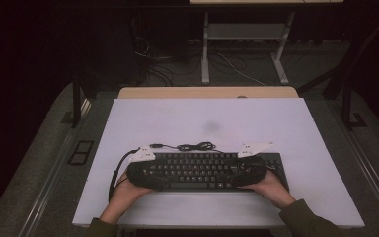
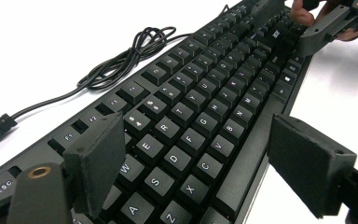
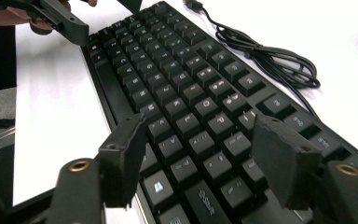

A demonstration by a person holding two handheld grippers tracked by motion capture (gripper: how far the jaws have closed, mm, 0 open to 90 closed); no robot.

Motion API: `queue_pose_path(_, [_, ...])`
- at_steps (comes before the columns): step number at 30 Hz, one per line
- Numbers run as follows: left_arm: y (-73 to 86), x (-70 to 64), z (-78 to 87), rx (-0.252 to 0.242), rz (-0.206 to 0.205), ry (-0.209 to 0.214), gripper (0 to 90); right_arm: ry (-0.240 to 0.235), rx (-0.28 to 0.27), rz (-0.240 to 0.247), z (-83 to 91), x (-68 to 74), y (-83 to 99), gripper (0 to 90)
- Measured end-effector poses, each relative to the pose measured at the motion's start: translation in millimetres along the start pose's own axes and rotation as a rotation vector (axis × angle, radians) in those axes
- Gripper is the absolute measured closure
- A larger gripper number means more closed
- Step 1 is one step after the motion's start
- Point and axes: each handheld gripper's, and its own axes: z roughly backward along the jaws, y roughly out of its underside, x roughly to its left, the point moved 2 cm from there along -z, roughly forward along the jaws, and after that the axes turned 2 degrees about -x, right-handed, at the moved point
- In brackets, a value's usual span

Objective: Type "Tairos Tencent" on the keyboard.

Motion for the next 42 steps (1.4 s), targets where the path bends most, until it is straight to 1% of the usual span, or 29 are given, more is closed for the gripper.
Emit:
queue_pose_path(3, [0.6, 0.0, 0.1, 0.003, 0.000, -0.003, 17.7, 0.002, -0.006, -0.003, -3.1, -0.5, -2.2, 30.4])
queue_pose_path(11, [2.3, 0.4, 2.9, -0.009, 0.006, -0.013, 17.5, -0.004, -0.029, -0.011, -11.0, -1.9, -8.6, 28.3])
queue_pose_path(12, [2.3, 1.0, 3.0, -0.008, -0.001, -0.015, 17.5, -0.008, -0.032, -0.011, -12.0, -1.9, -10.1, 28.1])
queue_pose_path(15, [2.7, 1.0, 2.8, -0.007, -0.004, -0.022, 17.9, -0.010, -0.040, -0.005, -15.6, -1.6, -14.4, 28.1])
queue_pose_path(19, [3.5, 1.6, 3.0, -0.009, -0.003, -0.026, 20.1, -0.011, -0.050, 0.001, -20.6, -1.0, -18.3, 28.0])
queue_pose_path(24, [3.6, 2.7, 5.3, -0.017, -0.016, -0.033, 25.3, -0.019, -0.043, 0.003, -24.3, 1.7, -16.6, 27.9])
queue_pose_path(26, [3.5, 3.1, 6.6, -0.020, -0.019, -0.038, 28.4, -0.018, -0.039, 0.004, -25.3, 1.4, -15.5, 27.9])
queue_pose_path(31, [4.5, 6.2, 9.4, -0.019, -0.039, -0.060, 42.2, -0.020, -0.037, 0.004, -26.6, 1.9, -14.7, 27.7])
queue_pose_path(34, [5.8, 9.1, 10.8, -0.015, -0.037, -0.074, 50.0, -0.018, -0.038, 0.002, -26.7, 1.7, -14.5, 27.6])
queue_pose_path(35, [6.4, 10.3, 11.2, -0.012, -0.038, -0.077, 50.0, -0.018, -0.038, 0.002, -26.7, 1.7, -14.5, 27.6])
queue_pose_path(36, [6.9, 11.3, 11.5, -0.009, -0.040, -0.078, 56.2, -0.018, -0.036, 0.004, -26.7, 1.6, -14.3, 27.7])
queue_pose_path(37, [7.5, 12.2, 11.7, -0.003, -0.042, -0.081, 56.2, -0.018, -0.036, 0.004, -26.7, 1.6, -14.3, 27.7])
queue_pose_path(38, [8.1, 13.2, 12.1, -0.001, -0.041, -0.085, 60.6, -0.018, -0.036, 0.004, -26.7, 1.5, -14.2, 27.7])
queue_pose_path(39, [8.5, 14.1, 12.8, 0.004, -0.042, -0.084, 63.0, -0.018, -0.036, 0.005, -26.7, 1.5, -14.1, 27.7])
queue_pose_path(40, [9.1, 14.9, 13.2, 0.004, -0.037, -0.078, 63.0, -0.018, -0.036, 0.005, -26.7, 1.5, -14.1, 27.7])
queue_pose_path(42, [9.5, 15.8, 13.9, 0.010, -0.042, -0.084, 69.2, -0.017, -0.034, 0.008, -26.7, 1.3, -13.8, 27.7])
